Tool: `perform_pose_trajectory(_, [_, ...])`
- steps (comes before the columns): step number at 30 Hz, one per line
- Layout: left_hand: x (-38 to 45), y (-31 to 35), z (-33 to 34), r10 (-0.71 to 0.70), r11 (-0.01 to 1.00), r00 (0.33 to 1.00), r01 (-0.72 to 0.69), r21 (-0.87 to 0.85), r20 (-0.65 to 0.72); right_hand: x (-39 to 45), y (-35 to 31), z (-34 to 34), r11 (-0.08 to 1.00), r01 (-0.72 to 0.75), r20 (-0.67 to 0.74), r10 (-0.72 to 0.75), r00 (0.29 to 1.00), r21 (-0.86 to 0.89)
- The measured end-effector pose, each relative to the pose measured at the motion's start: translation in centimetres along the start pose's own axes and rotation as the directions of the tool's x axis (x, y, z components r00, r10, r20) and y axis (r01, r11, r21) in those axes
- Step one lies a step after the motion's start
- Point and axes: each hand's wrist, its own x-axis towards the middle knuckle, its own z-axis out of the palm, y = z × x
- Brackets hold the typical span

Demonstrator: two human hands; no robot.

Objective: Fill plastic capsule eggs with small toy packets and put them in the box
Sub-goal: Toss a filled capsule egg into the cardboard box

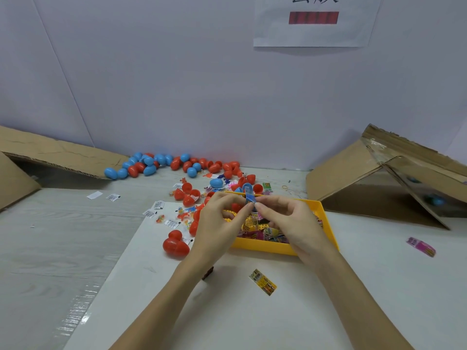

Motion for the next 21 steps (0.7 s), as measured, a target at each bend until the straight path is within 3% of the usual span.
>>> perform_pose_trajectory(9, [-0.15,0.07,0.01,-0.025,1.000,0.997,0.025,0.004,0.069,0.47,0.59,-0.09,1.000,-0.015,-0.136,0.013,0.991,-0.013])
perform_pose_trajectory(13, [-0.03,0.15,-0.28,-0.007,1.000,0.999,0.007,-0.002,0.052,0.68,0.98,-0.70,0.985,0.018,-0.266,-0.064,0.962,-0.172])
perform_pose_trajectory(21, [-0.03,0.12,-0.01,-0.036,0.999,0.998,0.037,-0.022,0.052,0.67,0.79,-0.49,0.966,0.048,-0.196,-0.101,0.975,-0.256])
